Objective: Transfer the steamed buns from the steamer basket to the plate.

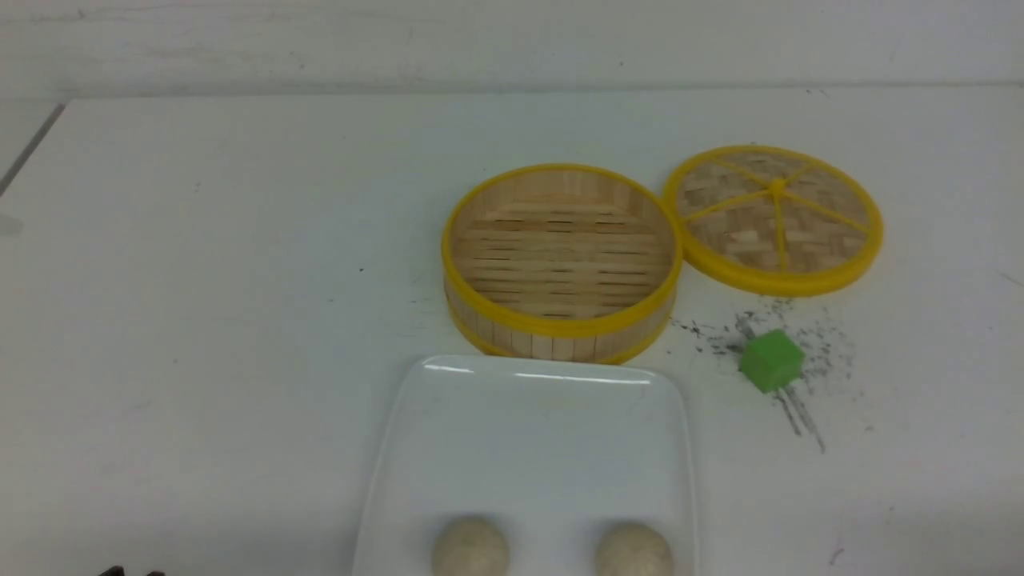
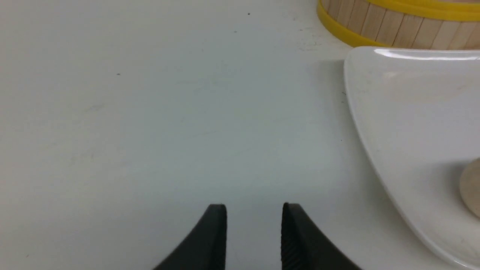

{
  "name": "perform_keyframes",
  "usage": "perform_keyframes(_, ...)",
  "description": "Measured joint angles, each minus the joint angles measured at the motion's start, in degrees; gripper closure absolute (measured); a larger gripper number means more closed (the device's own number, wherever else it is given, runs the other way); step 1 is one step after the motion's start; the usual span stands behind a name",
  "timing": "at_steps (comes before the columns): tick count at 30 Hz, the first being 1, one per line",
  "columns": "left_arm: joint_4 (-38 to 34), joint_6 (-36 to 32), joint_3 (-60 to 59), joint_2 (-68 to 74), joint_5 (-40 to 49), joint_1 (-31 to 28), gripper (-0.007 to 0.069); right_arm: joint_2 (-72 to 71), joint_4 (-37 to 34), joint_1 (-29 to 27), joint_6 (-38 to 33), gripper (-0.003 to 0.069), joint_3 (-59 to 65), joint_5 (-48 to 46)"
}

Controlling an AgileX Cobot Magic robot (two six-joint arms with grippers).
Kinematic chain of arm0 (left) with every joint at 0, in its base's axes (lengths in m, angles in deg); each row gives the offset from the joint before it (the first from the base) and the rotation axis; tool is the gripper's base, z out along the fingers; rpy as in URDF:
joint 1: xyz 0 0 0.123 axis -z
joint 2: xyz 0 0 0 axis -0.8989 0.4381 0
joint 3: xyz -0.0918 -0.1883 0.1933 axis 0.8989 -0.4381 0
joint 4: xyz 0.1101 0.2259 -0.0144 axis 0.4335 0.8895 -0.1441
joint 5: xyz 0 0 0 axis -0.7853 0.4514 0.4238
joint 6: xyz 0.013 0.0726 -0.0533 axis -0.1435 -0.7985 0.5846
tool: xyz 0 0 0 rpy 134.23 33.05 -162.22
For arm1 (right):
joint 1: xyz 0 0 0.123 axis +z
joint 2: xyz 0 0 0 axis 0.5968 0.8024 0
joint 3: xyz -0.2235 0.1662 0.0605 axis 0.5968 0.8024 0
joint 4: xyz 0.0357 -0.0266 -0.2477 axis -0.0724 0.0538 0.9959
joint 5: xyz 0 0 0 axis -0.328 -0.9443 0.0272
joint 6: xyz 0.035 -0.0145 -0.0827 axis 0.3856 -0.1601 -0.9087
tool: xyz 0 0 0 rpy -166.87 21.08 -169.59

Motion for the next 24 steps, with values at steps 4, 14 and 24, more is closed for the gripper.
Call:
perform_keyframes(4,0.1,0.0,0.0,-0.4,0.4,-0.3,0.0384,0.0,0.0,0.0,0.0,0.0416,0.0,0.0)
perform_keyframes(14,0.1,0.4,0.2,-4.7,2.6,-6.2,0.0384,0.0,0.0,0.0,0.0,0.0416,0.0,0.0)
perform_keyframes(24,0.1,0.4,0.2,-4.7,2.9,-6.3,0.0384,0.1,0.0,0.0,0.0,0.0416,0.0,0.0)
